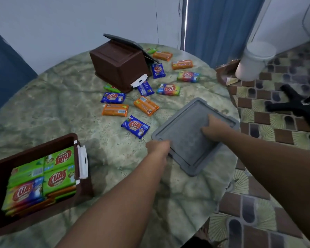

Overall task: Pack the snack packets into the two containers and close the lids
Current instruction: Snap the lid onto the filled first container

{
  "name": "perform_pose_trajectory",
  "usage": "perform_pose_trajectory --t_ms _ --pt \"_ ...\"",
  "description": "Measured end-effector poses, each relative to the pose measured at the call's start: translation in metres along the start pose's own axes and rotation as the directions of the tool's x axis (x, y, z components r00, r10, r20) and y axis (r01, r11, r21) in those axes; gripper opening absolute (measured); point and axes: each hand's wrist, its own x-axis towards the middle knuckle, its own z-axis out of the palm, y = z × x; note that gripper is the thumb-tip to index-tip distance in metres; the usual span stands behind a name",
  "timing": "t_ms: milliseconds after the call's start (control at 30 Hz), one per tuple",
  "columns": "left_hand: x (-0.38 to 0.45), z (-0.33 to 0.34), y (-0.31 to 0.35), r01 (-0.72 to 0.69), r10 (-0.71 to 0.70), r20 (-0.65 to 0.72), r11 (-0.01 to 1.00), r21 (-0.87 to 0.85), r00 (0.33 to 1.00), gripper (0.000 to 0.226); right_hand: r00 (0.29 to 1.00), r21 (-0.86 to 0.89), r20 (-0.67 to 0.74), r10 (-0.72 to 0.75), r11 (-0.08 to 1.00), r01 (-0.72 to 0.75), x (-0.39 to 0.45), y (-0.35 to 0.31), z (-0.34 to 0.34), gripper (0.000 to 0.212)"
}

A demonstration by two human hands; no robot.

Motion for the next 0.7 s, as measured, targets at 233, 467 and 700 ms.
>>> perform_pose_trajectory --t_ms 233,467,700 --pt "0.017 0.02 0.0 -0.047 0.037 -0.079 0.991 -0.125 0.996 0.036 0.998 -0.073 -0.061 -0.007 0.997 0.002 0.0 0.003 0.013 0.078" --pt "-0.012 -0.003 0.047 -0.395 0.385 -0.214 0.919 -0.005 0.898 0.018 0.951 0.076 -0.308 0.038 0.997 -0.015 -0.005 -0.017 -0.016 0.061" --pt "0.006 -0.075 0.083 -0.532 0.543 -0.189 0.84 0.109 0.818 0.014 0.972 0.33 -0.236 0.022 0.942 0.058 -0.011 -0.04 -0.023 0.048"
